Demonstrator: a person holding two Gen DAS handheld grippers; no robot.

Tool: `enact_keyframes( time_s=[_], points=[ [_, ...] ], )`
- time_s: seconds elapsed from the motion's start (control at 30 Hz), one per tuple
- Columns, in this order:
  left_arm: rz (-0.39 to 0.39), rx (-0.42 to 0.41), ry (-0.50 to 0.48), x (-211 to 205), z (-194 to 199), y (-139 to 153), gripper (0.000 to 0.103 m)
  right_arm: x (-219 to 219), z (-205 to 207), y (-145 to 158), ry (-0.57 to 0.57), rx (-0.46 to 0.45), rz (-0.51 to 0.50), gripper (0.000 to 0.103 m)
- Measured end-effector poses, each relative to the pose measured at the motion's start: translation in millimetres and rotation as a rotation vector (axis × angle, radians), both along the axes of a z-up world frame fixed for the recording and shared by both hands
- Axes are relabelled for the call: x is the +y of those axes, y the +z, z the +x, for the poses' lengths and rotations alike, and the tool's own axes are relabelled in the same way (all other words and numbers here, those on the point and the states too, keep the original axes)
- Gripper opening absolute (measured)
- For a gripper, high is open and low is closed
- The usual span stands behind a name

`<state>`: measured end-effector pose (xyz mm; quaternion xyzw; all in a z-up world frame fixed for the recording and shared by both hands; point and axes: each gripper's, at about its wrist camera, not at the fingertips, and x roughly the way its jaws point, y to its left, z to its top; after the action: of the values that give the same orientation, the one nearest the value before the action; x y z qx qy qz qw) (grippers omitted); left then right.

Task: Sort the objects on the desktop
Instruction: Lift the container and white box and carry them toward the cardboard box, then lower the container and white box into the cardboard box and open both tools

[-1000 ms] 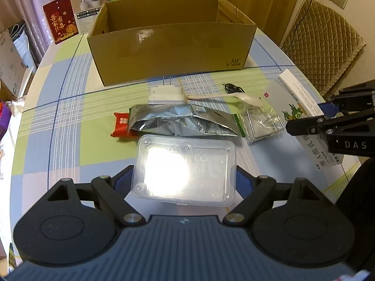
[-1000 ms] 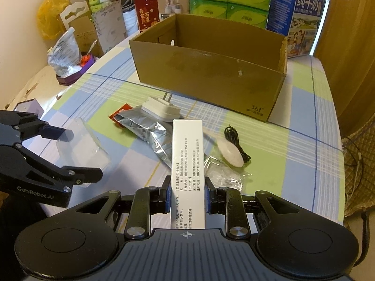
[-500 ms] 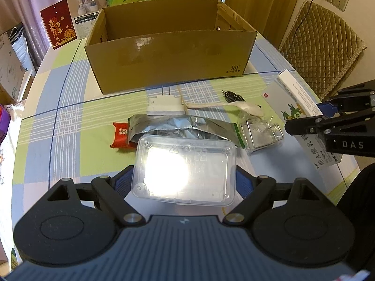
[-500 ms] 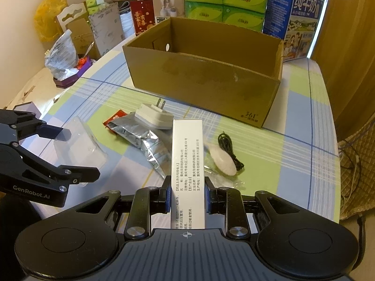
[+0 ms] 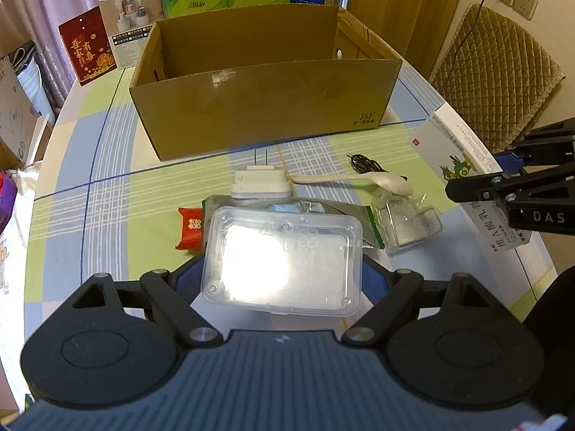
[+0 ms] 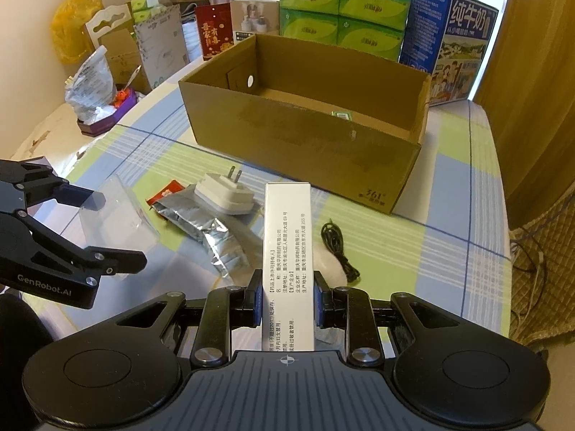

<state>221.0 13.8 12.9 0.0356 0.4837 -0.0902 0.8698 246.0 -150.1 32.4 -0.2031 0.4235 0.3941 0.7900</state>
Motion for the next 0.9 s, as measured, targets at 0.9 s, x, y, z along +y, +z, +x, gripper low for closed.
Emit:
enact_keyframes(
  time_s=[0.9],
  points=[
    [0.025, -0.066, -0.02, 23, 83, 33, 0.084, 34, 70, 49, 0.011, -0.061, 0.038, 0.023]
  ],
)
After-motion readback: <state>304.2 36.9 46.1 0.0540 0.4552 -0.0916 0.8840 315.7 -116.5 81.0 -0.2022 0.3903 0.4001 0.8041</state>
